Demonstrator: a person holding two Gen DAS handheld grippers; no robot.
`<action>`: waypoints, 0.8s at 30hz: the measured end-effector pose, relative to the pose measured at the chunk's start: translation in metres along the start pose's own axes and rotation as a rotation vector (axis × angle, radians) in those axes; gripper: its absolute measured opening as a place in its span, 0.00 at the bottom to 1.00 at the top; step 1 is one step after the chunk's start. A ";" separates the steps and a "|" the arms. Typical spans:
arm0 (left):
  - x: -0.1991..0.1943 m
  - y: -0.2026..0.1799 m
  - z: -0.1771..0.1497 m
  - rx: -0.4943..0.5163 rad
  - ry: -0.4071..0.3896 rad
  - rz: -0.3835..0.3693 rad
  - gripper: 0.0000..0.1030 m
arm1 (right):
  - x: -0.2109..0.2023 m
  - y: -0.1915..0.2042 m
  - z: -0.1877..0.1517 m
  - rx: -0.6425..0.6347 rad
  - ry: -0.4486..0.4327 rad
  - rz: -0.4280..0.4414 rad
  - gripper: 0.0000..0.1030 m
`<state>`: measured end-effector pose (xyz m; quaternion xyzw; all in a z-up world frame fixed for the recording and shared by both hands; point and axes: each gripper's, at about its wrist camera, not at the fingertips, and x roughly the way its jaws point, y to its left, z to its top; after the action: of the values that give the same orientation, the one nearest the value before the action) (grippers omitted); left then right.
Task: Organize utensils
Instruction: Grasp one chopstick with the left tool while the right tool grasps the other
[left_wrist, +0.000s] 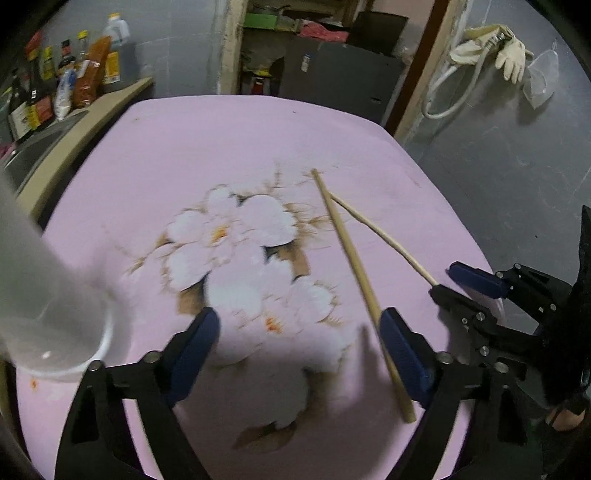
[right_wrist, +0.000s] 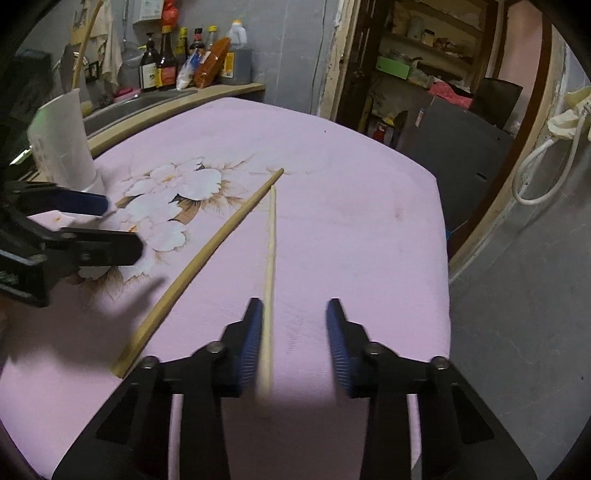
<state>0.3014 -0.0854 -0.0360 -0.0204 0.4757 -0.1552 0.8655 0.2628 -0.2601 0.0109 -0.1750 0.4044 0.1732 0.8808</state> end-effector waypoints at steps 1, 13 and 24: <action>0.004 -0.003 0.004 0.010 0.010 -0.010 0.72 | 0.000 -0.001 0.000 -0.004 -0.002 -0.012 0.13; 0.042 -0.018 0.039 0.032 0.088 -0.053 0.26 | 0.006 -0.030 0.002 0.054 -0.002 -0.040 0.07; 0.038 -0.003 0.042 -0.016 0.114 -0.070 0.06 | 0.020 -0.033 0.019 0.062 0.069 0.013 0.09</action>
<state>0.3541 -0.1034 -0.0435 -0.0351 0.5247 -0.1823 0.8308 0.3018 -0.2769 0.0129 -0.1508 0.4410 0.1602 0.8701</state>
